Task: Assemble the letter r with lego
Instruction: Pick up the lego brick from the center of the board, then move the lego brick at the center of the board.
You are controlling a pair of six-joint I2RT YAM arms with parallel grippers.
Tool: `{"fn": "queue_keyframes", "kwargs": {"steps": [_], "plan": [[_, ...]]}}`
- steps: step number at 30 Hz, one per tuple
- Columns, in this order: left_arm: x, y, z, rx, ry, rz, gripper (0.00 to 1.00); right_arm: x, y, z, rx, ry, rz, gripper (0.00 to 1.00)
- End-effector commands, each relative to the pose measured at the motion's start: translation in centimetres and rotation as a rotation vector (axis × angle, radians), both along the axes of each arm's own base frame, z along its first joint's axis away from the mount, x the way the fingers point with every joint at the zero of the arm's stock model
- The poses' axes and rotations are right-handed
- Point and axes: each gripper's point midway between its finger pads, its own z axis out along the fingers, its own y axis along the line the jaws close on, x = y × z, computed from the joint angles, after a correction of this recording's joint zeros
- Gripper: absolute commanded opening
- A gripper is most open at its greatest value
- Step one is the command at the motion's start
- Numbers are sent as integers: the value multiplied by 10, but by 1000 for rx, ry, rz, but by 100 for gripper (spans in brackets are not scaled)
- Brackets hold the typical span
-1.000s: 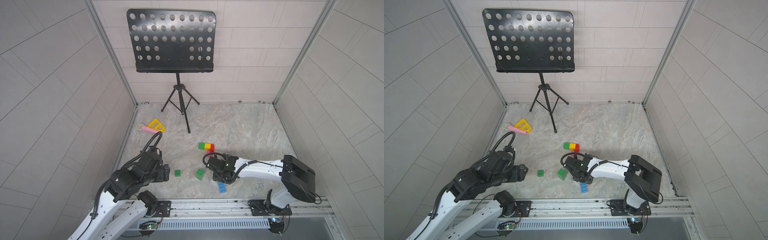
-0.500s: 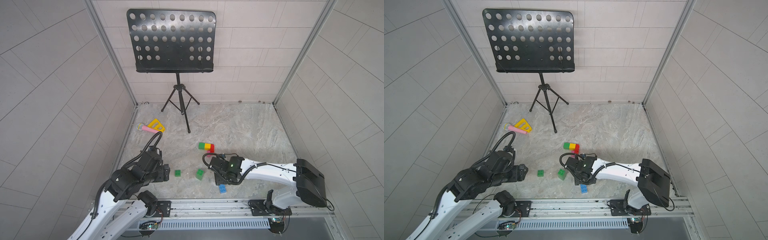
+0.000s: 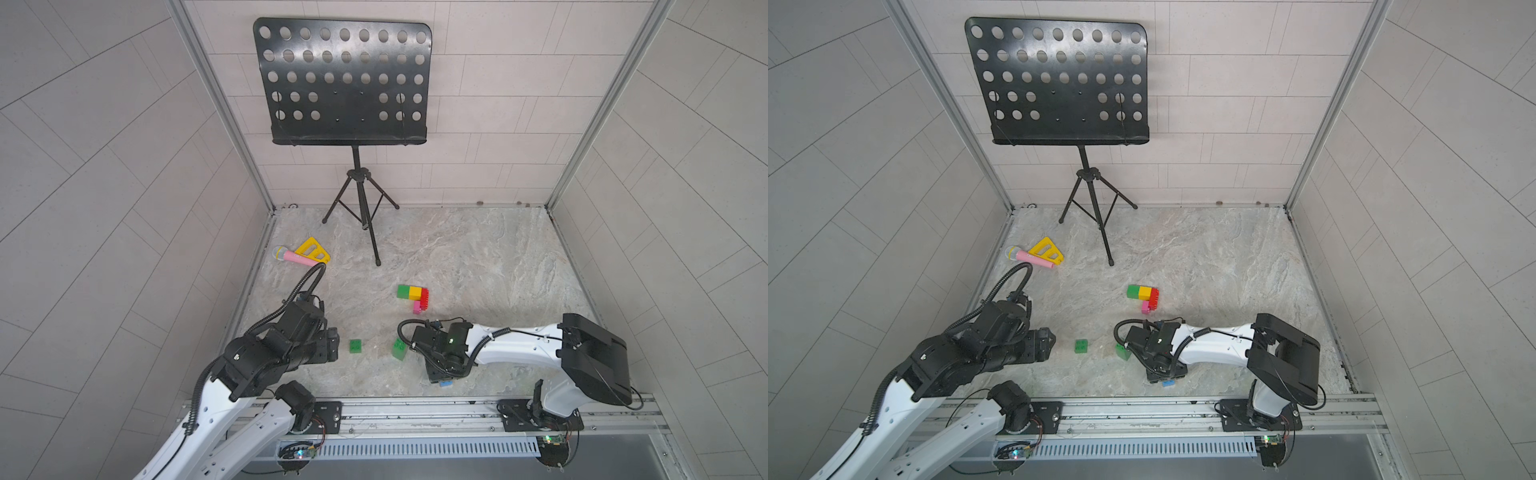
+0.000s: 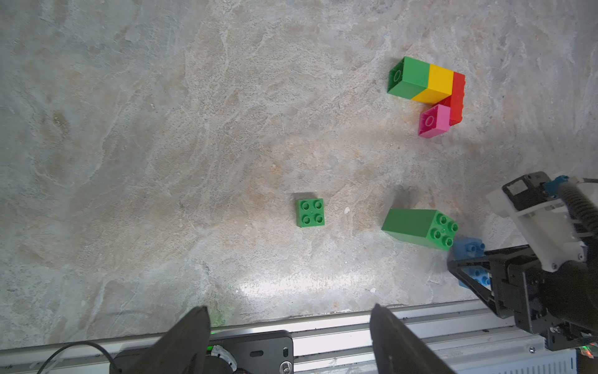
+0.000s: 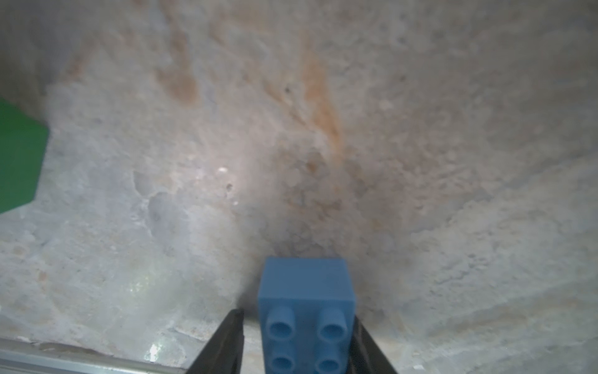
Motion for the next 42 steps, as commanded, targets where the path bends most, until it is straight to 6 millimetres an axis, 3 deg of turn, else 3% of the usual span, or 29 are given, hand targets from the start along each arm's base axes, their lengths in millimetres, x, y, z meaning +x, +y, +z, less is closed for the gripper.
{"fn": "queue_keyframes", "kwargs": {"steps": [1,5,6,10,18,23,25,31,35,38,42], "plan": [[-3,8,-12,30,35,47,85,2,-5,-1,-46,-11,11,37],[-3,6,-22,1,66,98,85,5,-8,3,-67,-21,25,3],[-3,4,-24,-2,68,97,85,7,-9,8,-72,-32,30,0],[1,2,-23,-12,72,122,85,30,-10,49,-66,-143,53,0],[2,8,-17,42,68,100,85,105,9,164,122,-396,31,0],[0,19,-6,39,-6,128,84,138,38,191,233,-378,8,0],[-1,28,1,62,-35,146,85,144,56,191,240,-337,26,0],[-7,39,16,111,-72,104,85,147,119,168,303,-198,67,0],[-21,48,13,171,-41,48,84,141,150,143,294,-168,72,0],[-29,39,14,91,-58,-3,85,135,168,122,267,-158,76,0],[-38,45,12,49,-96,24,85,129,193,96,266,-151,77,0]]}}
